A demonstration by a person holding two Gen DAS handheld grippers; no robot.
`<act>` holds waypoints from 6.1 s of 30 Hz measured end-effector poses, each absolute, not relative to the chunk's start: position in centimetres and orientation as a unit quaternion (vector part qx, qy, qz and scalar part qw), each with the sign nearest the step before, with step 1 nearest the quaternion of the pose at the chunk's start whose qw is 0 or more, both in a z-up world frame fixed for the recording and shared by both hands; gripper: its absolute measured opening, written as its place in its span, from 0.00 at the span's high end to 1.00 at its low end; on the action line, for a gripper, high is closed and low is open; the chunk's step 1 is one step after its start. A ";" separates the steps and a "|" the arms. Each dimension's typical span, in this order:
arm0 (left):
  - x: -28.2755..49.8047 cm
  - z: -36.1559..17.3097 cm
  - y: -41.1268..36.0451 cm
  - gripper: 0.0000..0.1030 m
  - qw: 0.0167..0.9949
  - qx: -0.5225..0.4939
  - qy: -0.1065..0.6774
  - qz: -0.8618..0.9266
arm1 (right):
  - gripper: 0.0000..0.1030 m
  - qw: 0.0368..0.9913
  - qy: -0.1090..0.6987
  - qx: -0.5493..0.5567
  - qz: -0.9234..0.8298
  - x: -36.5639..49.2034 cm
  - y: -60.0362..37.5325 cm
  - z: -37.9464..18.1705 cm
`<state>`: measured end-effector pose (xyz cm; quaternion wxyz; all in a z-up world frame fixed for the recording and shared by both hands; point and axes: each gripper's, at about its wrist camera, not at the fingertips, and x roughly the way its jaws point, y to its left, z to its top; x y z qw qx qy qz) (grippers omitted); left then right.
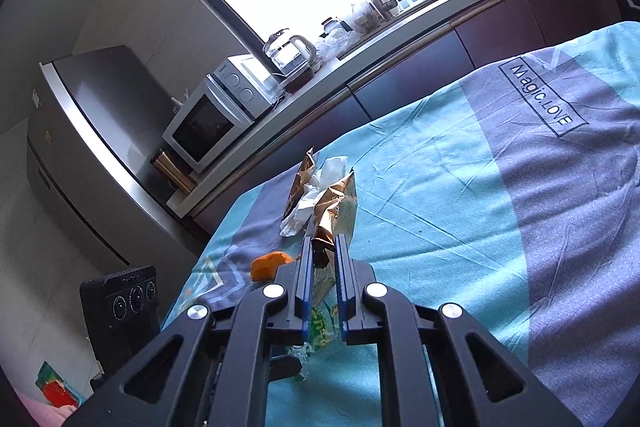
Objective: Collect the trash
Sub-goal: 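Grasp the gold chip bag with the right tool while the left tool grasps the clear green-labelled wrapper, then lift the chip bag and wrapper and carry both toward the teal bin, then lower both items into the teal bin and open both tools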
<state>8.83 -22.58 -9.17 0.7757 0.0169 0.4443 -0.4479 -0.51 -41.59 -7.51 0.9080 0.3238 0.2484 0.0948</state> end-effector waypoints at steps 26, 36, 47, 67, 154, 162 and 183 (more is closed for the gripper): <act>6.8 -5.2 -14.7 0.97 0.820 0.011 0.381 -0.426 | 0.91 0.909 0.226 0.321 0.140 -1.2 -38.8 -5.4; 6.2 -3.7 -10.4 0.97 0.848 0.012 0.357 -0.390 | 0.91 0.907 0.222 0.316 0.167 -0.4 -36.7 -4.5; 5.6 -2.5 -6.6 0.97 0.873 0.013 0.337 -0.353 | 0.91 0.899 0.228 0.314 0.202 1.3 -33.8 -4.0; 5.4 -2.2 -0.8 0.97 0.896 -0.002 0.335 -0.290 | 0.91 0.883 0.245 0.307 0.256 4.2 -28.7 -3.4; 5.2 -1.8 18.4 0.97 0.943 -0.081 0.312 -0.078 | 0.91 0.813 0.334 0.222 0.423 12.3 -6.7 -3.2; 5.7 -2.0 19.5 0.97 0.944 -0.078 0.315 -0.059 | 0.91 0.807 0.344 0.212 0.430 13.3 -4.6 -3.4; 7.5 -5.2 22.0 0.97 0.933 -0.091 0.349 -0.020 | 0.91 0.794 0.394 0.179 0.428 14.9 0.0 -4.9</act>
